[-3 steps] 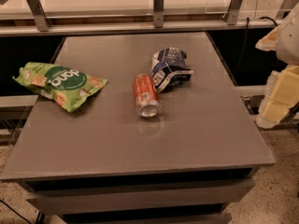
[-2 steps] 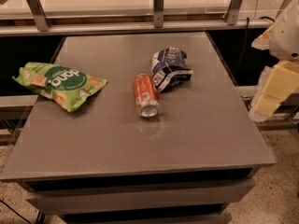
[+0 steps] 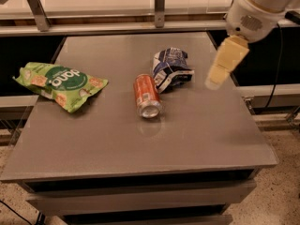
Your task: Place coke can upright
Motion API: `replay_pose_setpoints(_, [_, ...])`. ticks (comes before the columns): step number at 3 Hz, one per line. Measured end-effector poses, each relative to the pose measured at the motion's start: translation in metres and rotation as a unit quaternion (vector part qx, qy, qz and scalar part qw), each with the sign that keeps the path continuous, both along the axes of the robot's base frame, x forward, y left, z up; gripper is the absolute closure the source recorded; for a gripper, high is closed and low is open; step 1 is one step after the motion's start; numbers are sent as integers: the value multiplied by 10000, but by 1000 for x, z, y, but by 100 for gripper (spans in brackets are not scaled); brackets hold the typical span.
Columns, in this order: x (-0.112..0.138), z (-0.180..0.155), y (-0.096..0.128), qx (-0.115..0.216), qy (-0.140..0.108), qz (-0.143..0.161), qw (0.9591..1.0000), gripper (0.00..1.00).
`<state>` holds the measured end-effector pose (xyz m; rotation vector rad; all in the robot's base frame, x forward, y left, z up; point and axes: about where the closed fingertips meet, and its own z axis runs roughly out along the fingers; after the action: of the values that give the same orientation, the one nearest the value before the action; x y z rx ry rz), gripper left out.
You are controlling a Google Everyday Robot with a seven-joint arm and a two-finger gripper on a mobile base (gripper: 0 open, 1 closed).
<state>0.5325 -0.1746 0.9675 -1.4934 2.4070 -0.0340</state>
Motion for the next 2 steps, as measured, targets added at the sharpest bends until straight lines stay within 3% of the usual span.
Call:
replay_pose_setpoints(1, [36,6,36,-329,-77,-492,9982,0])
replay_pose_setpoints(2, [64,2,76,-502,66,-1057,9931,0])
